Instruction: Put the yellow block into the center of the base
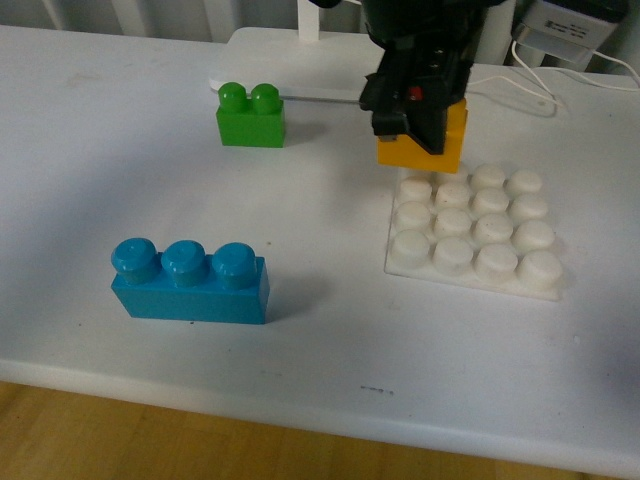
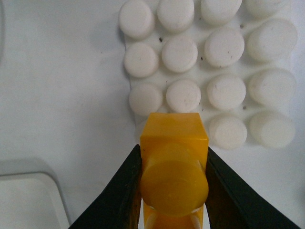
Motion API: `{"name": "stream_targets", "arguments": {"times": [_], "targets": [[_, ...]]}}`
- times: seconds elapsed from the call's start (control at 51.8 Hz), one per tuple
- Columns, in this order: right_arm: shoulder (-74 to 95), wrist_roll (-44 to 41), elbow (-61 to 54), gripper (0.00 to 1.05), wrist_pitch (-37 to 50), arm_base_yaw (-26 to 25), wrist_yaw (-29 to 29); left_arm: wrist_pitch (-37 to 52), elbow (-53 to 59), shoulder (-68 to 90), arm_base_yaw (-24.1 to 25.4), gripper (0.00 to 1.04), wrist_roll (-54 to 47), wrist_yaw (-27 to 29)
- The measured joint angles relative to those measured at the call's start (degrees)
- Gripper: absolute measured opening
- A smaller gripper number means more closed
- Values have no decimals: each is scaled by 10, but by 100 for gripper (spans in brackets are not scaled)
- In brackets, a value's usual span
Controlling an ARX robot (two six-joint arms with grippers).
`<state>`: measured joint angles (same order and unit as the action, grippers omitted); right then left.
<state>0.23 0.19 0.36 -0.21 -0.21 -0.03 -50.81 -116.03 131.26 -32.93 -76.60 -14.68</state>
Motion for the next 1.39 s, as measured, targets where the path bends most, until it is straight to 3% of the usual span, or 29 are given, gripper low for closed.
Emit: {"name": "stream_targets", "arguments": {"times": [0.386,1.39], "targets": [[0,0,0,95,0,0,0,-43,-93,52,-43,32,35,3],[0,0,0,95,0,0,0,4,-61,60,-43,32,50,10]]}}
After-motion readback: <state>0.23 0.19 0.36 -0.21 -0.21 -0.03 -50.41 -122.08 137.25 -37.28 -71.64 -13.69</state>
